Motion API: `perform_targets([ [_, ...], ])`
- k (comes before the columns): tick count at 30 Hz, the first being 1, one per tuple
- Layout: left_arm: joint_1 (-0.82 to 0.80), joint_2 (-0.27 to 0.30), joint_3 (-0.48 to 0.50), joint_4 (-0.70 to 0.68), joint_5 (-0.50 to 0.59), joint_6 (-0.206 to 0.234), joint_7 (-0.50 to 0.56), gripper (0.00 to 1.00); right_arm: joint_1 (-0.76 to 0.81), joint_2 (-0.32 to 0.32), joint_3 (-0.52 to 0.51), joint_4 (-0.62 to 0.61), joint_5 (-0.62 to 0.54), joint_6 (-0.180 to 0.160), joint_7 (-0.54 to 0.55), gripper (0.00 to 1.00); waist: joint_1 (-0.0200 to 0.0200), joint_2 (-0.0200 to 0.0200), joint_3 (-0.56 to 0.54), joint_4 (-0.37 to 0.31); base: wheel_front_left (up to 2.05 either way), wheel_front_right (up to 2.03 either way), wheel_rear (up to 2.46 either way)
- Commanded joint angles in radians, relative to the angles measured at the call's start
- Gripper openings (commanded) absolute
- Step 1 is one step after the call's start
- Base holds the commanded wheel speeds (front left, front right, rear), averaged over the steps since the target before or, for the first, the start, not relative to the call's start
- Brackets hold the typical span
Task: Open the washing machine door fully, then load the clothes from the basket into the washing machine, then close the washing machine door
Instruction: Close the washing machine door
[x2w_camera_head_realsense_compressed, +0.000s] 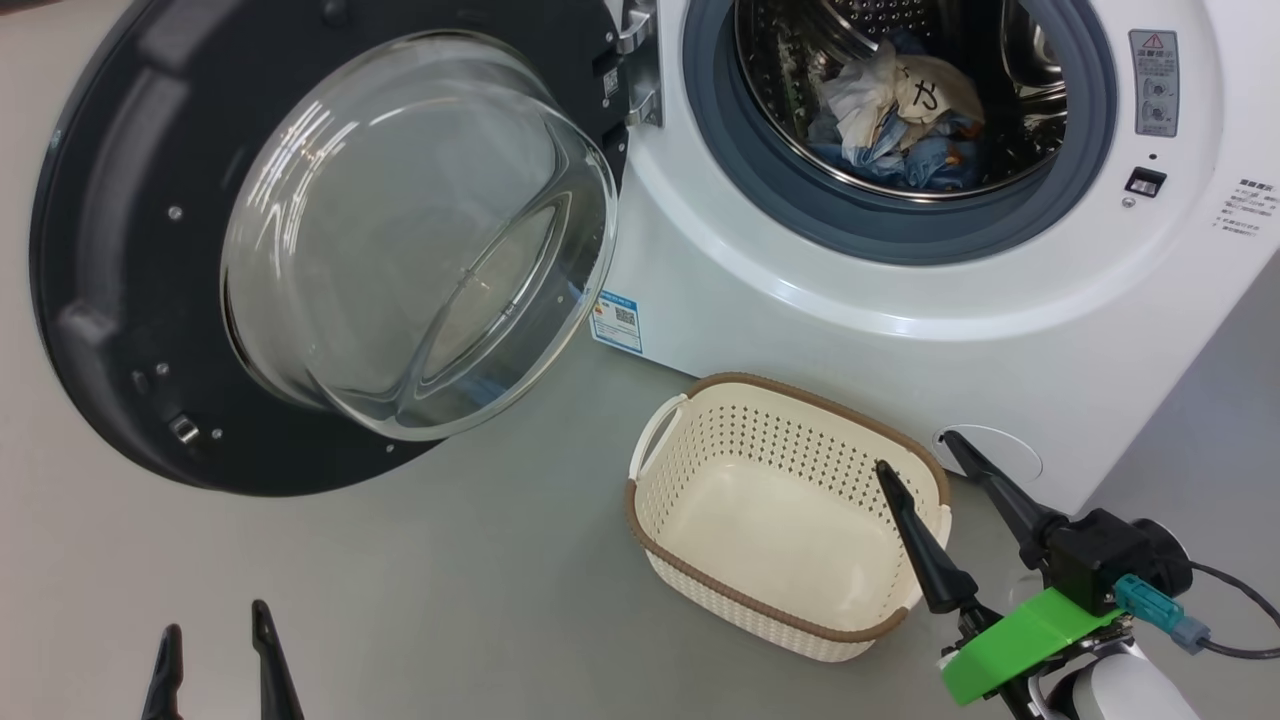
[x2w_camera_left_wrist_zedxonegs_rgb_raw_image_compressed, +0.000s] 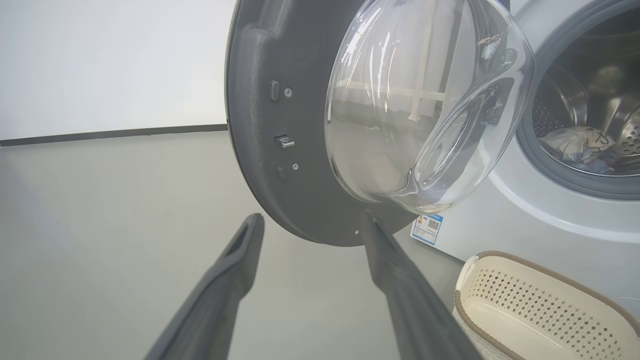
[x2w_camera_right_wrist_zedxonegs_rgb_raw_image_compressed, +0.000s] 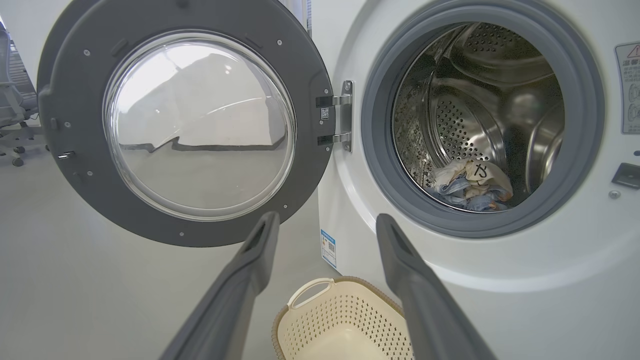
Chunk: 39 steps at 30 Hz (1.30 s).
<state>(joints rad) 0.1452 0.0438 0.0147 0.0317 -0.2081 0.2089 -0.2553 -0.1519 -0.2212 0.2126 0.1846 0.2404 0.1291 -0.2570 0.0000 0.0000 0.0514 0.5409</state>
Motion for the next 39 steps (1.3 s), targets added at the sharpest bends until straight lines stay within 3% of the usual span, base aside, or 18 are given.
perform_targets([
  [1,-0.008,0.006,0.036,-0.033,-0.007,0.012,-0.006,1.0,-0.039,-0.01,0.025,-0.018,0.007,0.002,-0.005,1.0,0.0,0.0,0.005,0.002,0.0,0.0,0.0],
  [5,-0.007,0.006,0.038,-0.04,-0.016,0.018,-0.006,1.0,-0.047,-0.012,0.03,-0.014,0.009,0.002,-0.005,1.0,0.0,0.0,0.006,0.003,0.0,0.0,0.0],
  [6,-0.005,0.006,0.04,-0.041,-0.026,0.018,-0.006,0.79,-0.048,-0.013,0.032,-0.013,0.01,0.002,-0.005,1.0,0.0,0.0,0.006,0.003,0.0,0.0,0.0],
  [7,-0.003,0.006,0.043,-0.037,-0.044,0.017,-0.006,0.26,-0.048,-0.013,0.032,-0.013,0.011,0.002,-0.005,1.0,0.0,0.0,0.005,0.002,0.0,0.0,0.0],
  [8,-0.004,0.006,0.051,-0.036,-0.078,0.015,-0.006,0.0,-0.047,-0.012,0.032,-0.013,0.012,0.002,-0.005,1.0,0.0,0.0,0.004,0.002,0.0,0.0,0.0],
  [11,-0.015,0.006,0.092,-0.026,-0.205,0.007,-0.006,0.0,-0.04,-0.01,0.029,-0.015,0.012,0.002,-0.005,1.0,0.0,0.0,0.0,0.001,0.0,0.0,0.0],
  [19,-0.064,0.009,0.291,0.001,-0.356,-0.06,-0.006,0.0,-0.012,0.002,0.009,-0.023,0.01,0.002,-0.005,1.0,0.0,0.0,-0.018,-0.005,0.0,0.0,0.0],
  [24,-0.144,0.08,0.439,0.009,-0.509,-0.082,0.042,0.0,-0.002,0.008,-0.004,-0.027,0.006,0.002,-0.005,1.0,0.0,0.0,-0.022,-0.009,0.0,0.0,0.0],
  [33,-0.32,0.197,0.649,0.065,-0.803,-0.038,0.219,0.0,0.017,0.027,-0.021,-0.034,0.001,0.002,-0.005,1.0,0.0,0.0,-0.029,-0.018,0.0,0.0,0.0],
  [39,-0.411,0.242,0.709,0.093,-0.919,0.008,0.306,0.0,0.031,0.034,-0.032,-0.038,0.0,0.002,-0.005,1.0,0.0,0.0,-0.04,-0.025,0.0,0.0,0.0],
])
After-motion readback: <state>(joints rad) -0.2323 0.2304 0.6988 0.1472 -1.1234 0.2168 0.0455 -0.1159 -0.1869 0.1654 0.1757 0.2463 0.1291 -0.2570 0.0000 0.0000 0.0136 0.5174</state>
